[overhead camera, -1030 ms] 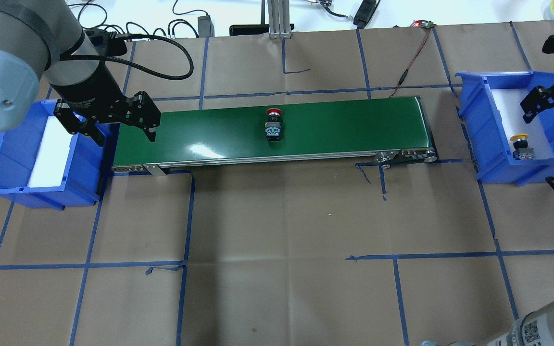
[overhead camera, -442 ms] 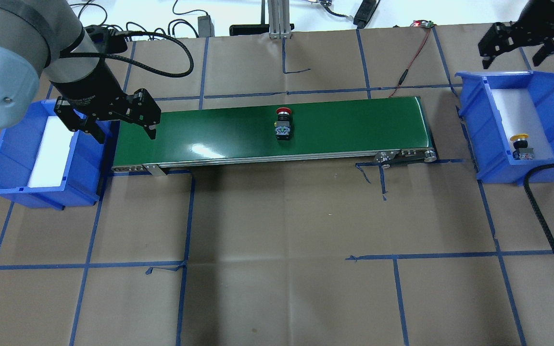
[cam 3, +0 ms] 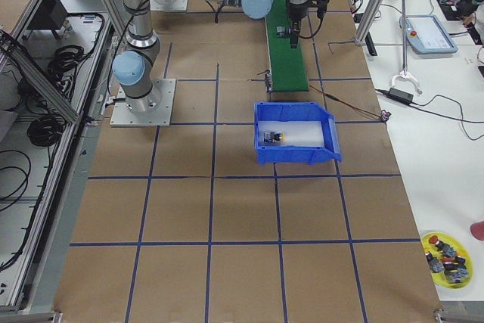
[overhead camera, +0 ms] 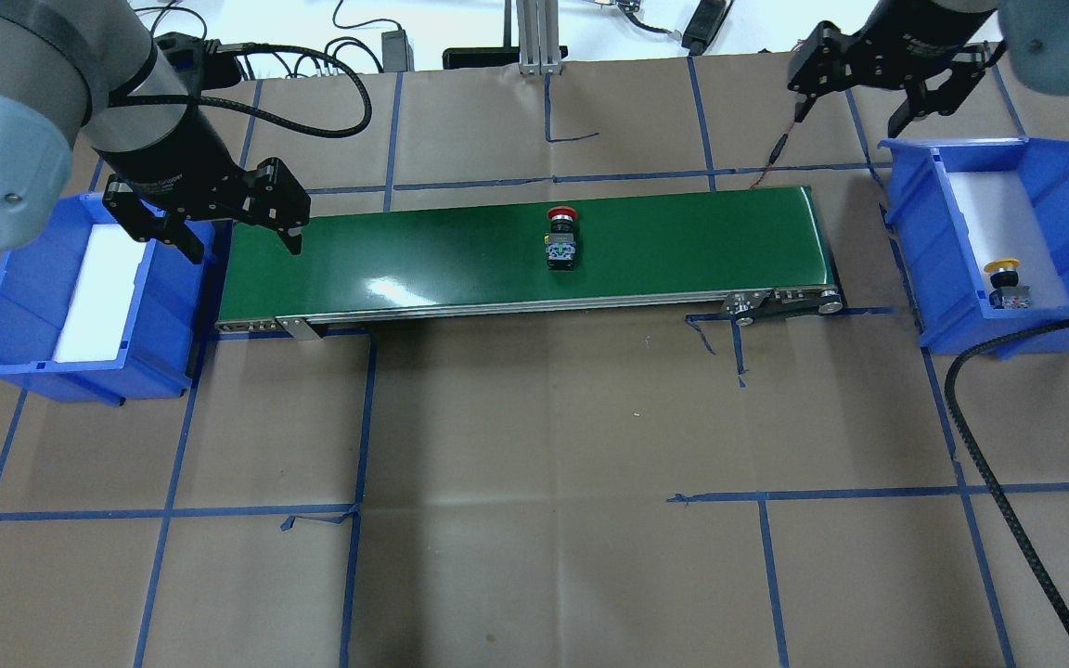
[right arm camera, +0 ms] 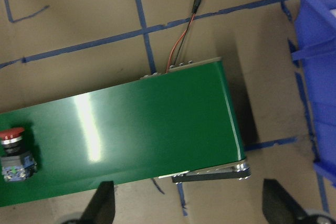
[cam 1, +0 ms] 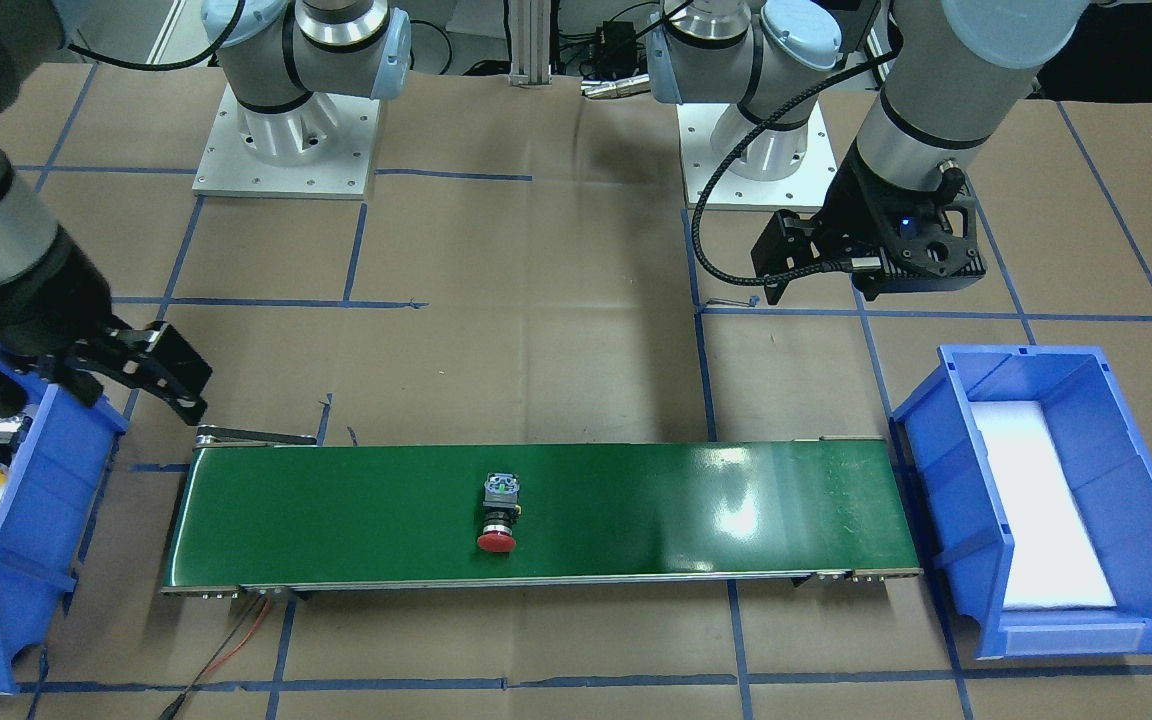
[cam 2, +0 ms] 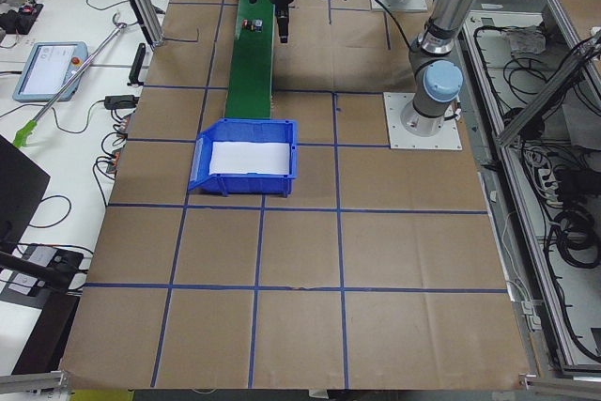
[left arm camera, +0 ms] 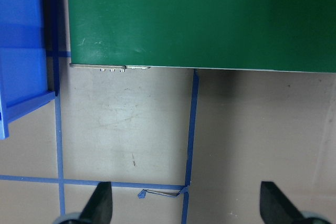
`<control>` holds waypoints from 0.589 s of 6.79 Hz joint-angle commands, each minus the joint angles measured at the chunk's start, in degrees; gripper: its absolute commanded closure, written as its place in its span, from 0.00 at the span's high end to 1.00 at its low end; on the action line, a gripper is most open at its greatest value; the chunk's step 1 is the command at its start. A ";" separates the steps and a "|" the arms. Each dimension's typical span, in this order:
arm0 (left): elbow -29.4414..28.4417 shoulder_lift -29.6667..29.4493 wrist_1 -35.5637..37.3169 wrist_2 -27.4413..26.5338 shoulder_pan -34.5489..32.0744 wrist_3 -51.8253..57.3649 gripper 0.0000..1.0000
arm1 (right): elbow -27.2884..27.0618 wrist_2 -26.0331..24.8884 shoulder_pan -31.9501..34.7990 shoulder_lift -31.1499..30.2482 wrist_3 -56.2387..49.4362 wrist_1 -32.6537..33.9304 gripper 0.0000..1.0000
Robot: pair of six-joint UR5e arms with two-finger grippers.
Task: Transport two buttons from left to right
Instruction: 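Move the right gripper back over the belt toward the red button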
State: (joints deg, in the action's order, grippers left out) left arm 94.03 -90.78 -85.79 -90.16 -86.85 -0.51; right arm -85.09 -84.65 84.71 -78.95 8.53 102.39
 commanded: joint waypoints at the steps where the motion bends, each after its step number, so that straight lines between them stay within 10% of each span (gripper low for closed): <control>1: 0.01 0.25 0.45 0.16 -0.07 -0.10 1.00 | -1.31 -0.07 7.46 0.37 12.52 0.17 1.00; 4: 0.27 0.34 0.45 0.08 -0.07 -0.10 1.00 | -4.37 -0.96 9.69 0.73 12.04 1.14 1.00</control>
State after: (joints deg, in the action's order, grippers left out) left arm 94.33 -90.40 -85.35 -90.10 -86.92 -0.61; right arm -87.96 -85.46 93.91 -78.35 20.75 103.24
